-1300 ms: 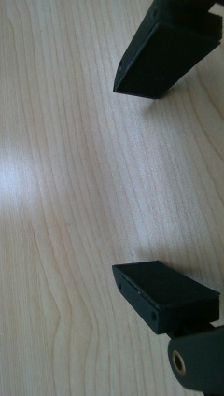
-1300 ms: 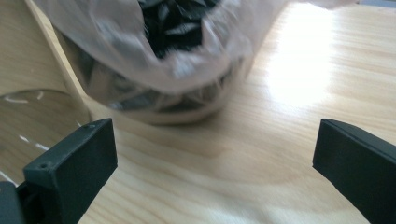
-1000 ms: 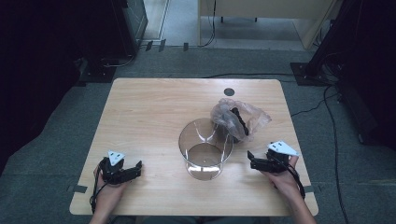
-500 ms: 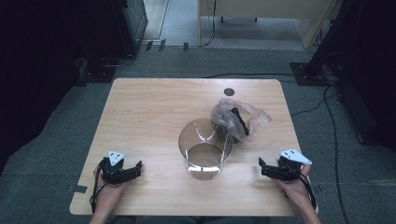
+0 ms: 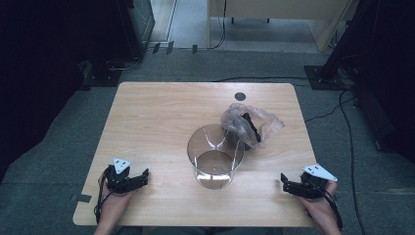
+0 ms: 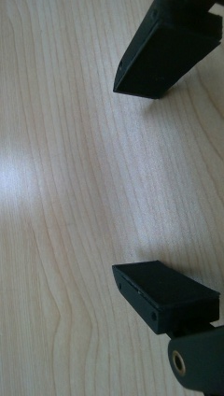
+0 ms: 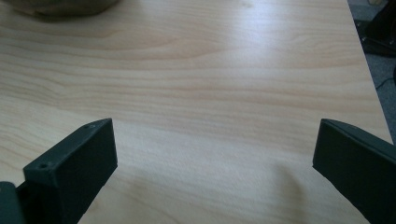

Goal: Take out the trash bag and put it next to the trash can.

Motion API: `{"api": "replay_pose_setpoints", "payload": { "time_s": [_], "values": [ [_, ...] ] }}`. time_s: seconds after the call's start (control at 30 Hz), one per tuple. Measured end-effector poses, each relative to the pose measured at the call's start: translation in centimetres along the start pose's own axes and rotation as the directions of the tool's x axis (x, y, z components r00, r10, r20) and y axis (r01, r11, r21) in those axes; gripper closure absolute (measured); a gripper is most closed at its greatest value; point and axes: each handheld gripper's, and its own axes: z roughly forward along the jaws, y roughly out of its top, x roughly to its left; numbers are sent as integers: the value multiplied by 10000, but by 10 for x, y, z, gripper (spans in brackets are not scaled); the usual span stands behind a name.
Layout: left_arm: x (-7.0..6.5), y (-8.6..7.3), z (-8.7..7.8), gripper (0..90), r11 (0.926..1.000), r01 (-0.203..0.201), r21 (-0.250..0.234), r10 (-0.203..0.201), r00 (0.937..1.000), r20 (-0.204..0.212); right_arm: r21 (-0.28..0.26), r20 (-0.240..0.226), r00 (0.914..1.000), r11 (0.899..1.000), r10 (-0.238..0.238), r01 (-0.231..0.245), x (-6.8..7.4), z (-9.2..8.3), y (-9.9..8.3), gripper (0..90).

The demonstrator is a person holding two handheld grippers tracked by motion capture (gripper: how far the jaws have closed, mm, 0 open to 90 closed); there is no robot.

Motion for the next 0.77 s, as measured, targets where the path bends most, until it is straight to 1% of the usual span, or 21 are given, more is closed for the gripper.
{"api": "replay_pose_setpoints", "payload": {
  "time_s": [0.17,0.23,0.3,0.37,0.47,0.77],
  "values": [
    [0,0,0,110,10000,4,-1,-4,10000,-6,621,288,9995,9980,-113,95,-3,-3,-7,0],
    [0,0,0,110,10000,2,3,-2,10000,-6,827,381,9992,9966,-71,39,-5,-4,-9,0],
    [0,0,0,110,10000,8,-1,-8,10000,-8,981,377,9993,9952,13,-50,-6,-5,-10,0],
    [0,0,0,110,10000,8,0,-8,10000,-10,1020,341,9994,9947,108,-142,-8,-6,-12,0],
    [0,0,0,110,10000,0,1,0,10000,-14,976,246,9997,9952,38,-62,-9,-8,-14,0],
    [0,0,0,110,10000,3,4,-3,10000,-12,948,290,9996,9954,72,-99,-8,-9,-14,0]
  ]
}}
